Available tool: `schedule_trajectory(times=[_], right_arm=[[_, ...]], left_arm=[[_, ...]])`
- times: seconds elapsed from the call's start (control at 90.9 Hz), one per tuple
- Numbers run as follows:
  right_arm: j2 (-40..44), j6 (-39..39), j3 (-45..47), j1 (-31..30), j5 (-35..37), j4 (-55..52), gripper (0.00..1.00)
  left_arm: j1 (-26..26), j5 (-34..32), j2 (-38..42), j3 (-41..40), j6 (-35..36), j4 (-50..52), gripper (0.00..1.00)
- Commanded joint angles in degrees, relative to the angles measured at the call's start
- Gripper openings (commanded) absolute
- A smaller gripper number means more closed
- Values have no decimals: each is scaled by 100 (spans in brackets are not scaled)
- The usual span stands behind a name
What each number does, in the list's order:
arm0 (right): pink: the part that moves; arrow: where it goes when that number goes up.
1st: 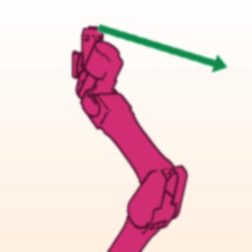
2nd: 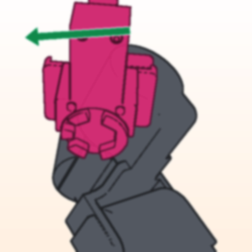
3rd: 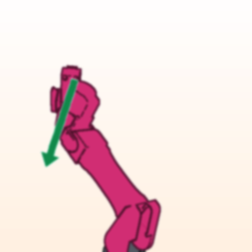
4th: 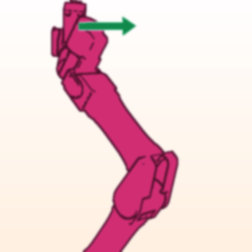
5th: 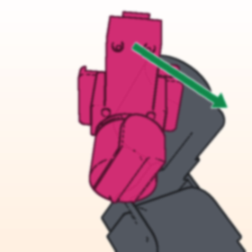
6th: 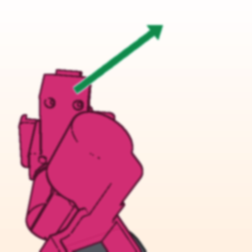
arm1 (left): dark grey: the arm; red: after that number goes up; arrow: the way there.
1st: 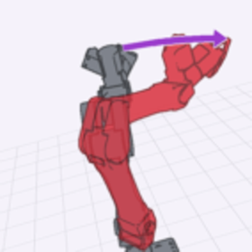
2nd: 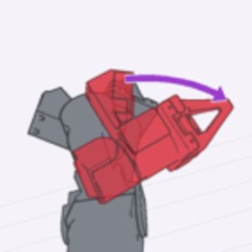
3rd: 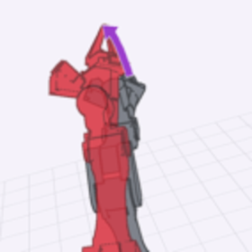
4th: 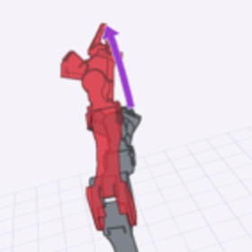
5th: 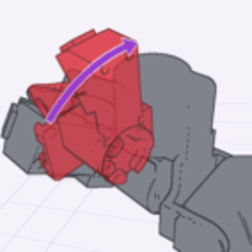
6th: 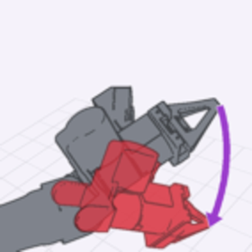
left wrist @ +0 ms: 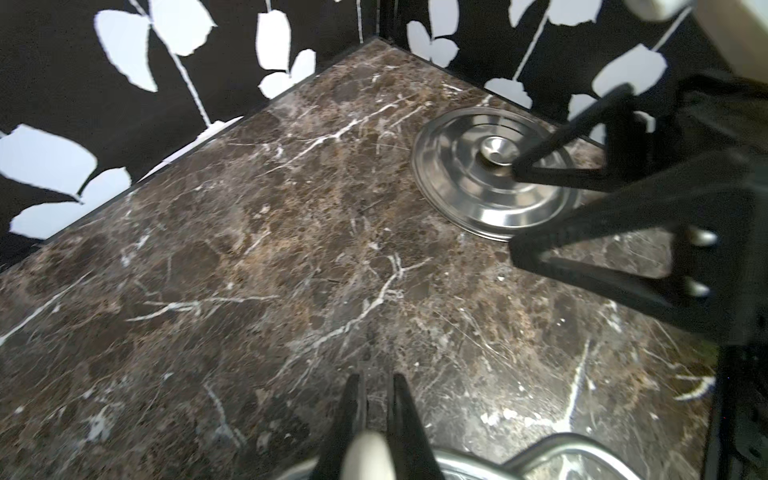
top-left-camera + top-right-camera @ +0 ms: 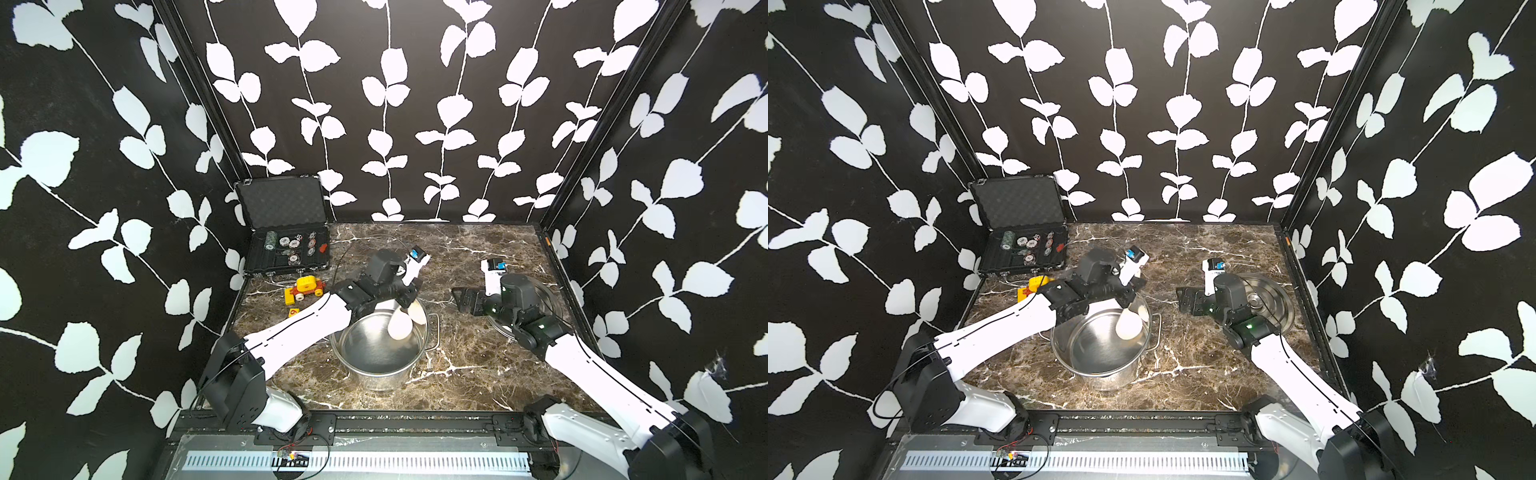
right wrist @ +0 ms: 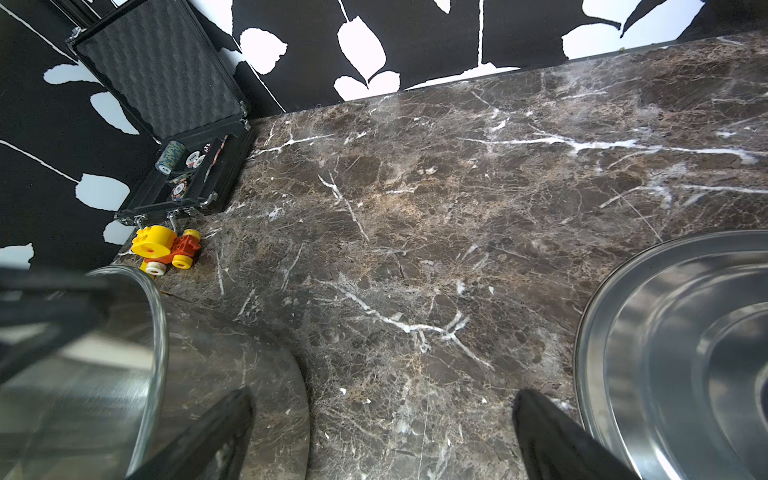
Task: Stir the soup with a spoon
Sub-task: Stir the soup in the pan with a stick.
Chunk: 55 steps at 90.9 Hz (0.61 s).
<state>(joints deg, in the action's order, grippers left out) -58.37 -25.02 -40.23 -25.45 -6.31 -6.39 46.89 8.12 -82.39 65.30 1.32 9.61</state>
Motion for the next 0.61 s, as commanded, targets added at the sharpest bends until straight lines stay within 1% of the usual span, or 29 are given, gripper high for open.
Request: schedule_trajectory(times=[0.0,0.165,0.33,0.484,0.594], right_arm=[[89,50,64,14,88,59,99],[72,43,96,19,93,137,99],[-121,-33,91,20,-6,343,99],[-329,-48,-40,14,-152,382,99],[-371,-32,-77,14,-163,403,99]], left_arm=[[172,178,200,104,12,-109,0],[585,587,605,-345,32,-42,0],[1040,476,993,-665,189,221,0],[1231,461,1435,-990,111,283,0],[1303,358,1760,-1207,63,508,0]])
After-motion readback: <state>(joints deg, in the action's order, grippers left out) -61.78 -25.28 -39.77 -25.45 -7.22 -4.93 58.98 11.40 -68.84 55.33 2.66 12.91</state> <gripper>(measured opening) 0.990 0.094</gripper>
